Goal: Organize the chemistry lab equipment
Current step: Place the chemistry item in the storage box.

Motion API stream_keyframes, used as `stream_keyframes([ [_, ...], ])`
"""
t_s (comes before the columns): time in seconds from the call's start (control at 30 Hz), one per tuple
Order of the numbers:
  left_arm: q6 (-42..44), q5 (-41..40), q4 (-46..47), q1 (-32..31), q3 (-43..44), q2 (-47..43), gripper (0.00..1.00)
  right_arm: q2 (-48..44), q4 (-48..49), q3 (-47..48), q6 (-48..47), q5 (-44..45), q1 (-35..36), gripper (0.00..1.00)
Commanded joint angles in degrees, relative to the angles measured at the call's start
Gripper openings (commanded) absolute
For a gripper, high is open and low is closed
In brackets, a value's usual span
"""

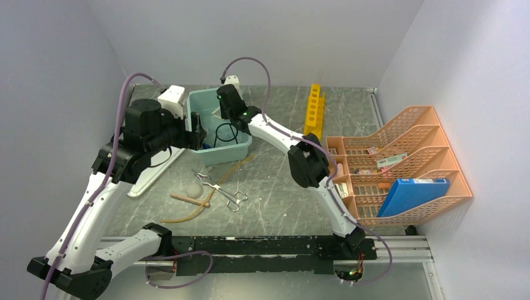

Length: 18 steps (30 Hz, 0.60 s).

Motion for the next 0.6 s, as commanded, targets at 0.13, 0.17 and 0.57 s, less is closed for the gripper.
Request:
stream_keyframes([
  [0.13, -0.4, -3.2, 0.8, -0.3, -2.0, 0.3, 0.87, 3.4, -2.7, 5.1, -0.3, 0.1, -1.0, 0.03],
  [0.17, -0.7, -3.6, 1.0, -0.3, -2.4, 0.4, 0.87, 3.4, -2.9, 5.1, -0.1, 0.0, -1.1, 0.07],
  [0.57, -3.7, -6.5, 5.3, -0.3, -5.1, 0.8, 0.98, -4.6, -0.1, -2.0, 0.2, -1.9, -1.8, 0.38],
])
